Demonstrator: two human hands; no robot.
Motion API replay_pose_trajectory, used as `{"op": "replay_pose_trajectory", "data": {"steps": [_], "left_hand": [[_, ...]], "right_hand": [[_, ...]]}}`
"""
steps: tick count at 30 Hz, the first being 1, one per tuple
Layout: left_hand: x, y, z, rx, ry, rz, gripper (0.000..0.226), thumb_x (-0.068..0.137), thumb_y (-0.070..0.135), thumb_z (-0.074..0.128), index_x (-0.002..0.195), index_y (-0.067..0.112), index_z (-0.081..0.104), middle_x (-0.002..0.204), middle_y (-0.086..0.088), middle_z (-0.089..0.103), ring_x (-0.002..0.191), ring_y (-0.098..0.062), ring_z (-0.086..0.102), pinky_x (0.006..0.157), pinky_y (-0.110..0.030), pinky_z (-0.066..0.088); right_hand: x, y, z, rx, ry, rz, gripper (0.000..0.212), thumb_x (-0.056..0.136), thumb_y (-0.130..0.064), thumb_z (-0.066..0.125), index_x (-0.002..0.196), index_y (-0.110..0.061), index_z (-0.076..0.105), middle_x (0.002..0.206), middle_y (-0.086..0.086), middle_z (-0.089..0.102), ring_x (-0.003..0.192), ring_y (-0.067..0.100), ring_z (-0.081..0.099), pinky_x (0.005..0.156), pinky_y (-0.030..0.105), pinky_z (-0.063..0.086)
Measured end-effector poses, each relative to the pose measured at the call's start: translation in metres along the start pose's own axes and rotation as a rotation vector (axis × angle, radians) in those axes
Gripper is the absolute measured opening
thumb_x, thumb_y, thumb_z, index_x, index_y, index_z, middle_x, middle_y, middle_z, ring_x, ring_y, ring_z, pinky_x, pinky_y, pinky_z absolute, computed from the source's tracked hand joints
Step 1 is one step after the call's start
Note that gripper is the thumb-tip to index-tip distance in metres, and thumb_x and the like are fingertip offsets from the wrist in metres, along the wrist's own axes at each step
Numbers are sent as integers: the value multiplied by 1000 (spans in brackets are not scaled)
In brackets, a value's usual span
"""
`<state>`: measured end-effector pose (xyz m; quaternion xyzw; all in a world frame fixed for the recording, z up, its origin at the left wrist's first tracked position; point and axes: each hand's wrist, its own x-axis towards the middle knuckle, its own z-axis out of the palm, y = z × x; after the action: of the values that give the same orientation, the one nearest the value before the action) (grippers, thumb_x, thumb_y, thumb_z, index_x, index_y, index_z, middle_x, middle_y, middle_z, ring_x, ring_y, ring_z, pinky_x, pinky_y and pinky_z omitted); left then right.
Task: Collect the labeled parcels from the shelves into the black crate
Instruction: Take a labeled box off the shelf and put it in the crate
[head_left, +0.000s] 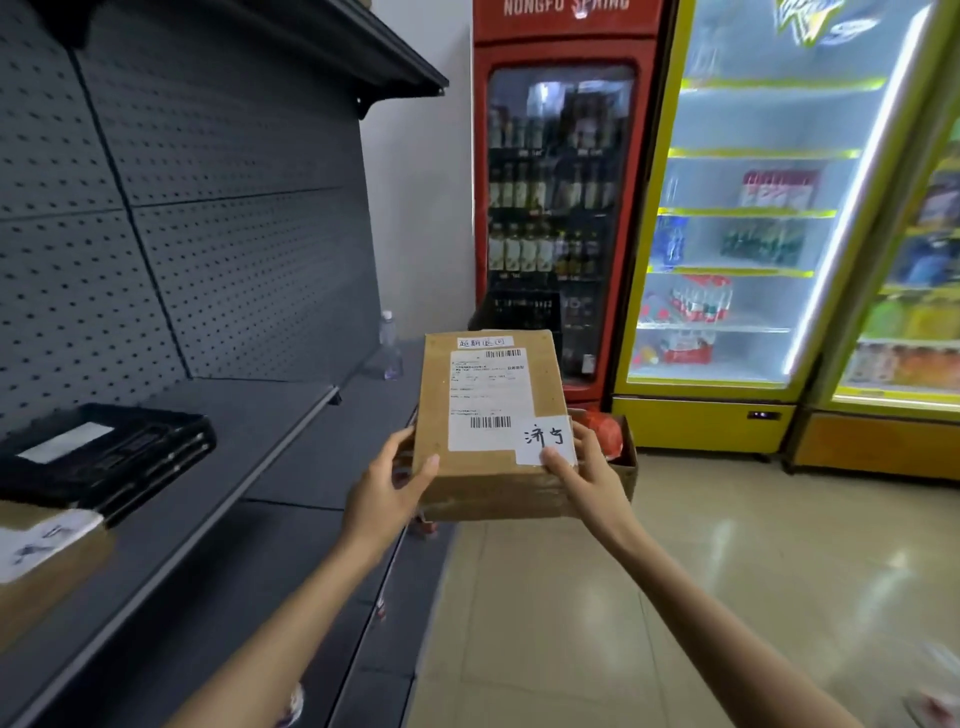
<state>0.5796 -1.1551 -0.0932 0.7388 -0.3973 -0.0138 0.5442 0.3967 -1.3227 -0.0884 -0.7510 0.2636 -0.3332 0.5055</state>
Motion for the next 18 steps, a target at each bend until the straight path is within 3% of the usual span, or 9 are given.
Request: {"op": "replay_pose_trajectory", "data": {"steps": [4, 7, 11, 18], "left_hand": [[92, -18, 31, 42, -8, 22, 67, 72, 73, 45, 125, 32, 50, 110, 13, 64, 99, -7, 60, 81, -35, 53], [154, -39, 50, 123, -27, 54, 68, 77, 72, 34, 129, 30, 47, 117, 10, 61, 104, -9, 58, 82, -31, 50], [244, -87, 78, 210, -106, 79, 69, 78, 74, 26, 132, 33, 43, 125, 8, 59, 110, -13, 57, 86, -39, 50], [421, -152, 137, 251, -218, 96, 72, 82, 73, 29, 138, 29, 37, 134, 5, 51, 118, -14, 51, 90, -37, 47]], "right_hand": [[103, 13, -2, -8, -18, -31, 47, 90, -41, 58, 132, -36, 38, 120, -18, 60, 96, 0, 63, 91, 39, 52], [170, 28, -1, -25, -32, -32, 47, 91, -41, 55, 133, -36, 35, 122, -17, 60, 97, -5, 61, 92, 35, 49], [257, 60, 4, -37, -41, -14, 47, 93, -39, 54, 135, -34, 34, 117, -20, 61, 94, -8, 61, 85, 26, 50], [432, 117, 16, -137, -66, -34, 61, 79, -65, 57, 129, -47, 27, 123, -24, 56, 109, -6, 55, 98, 35, 48]]}}
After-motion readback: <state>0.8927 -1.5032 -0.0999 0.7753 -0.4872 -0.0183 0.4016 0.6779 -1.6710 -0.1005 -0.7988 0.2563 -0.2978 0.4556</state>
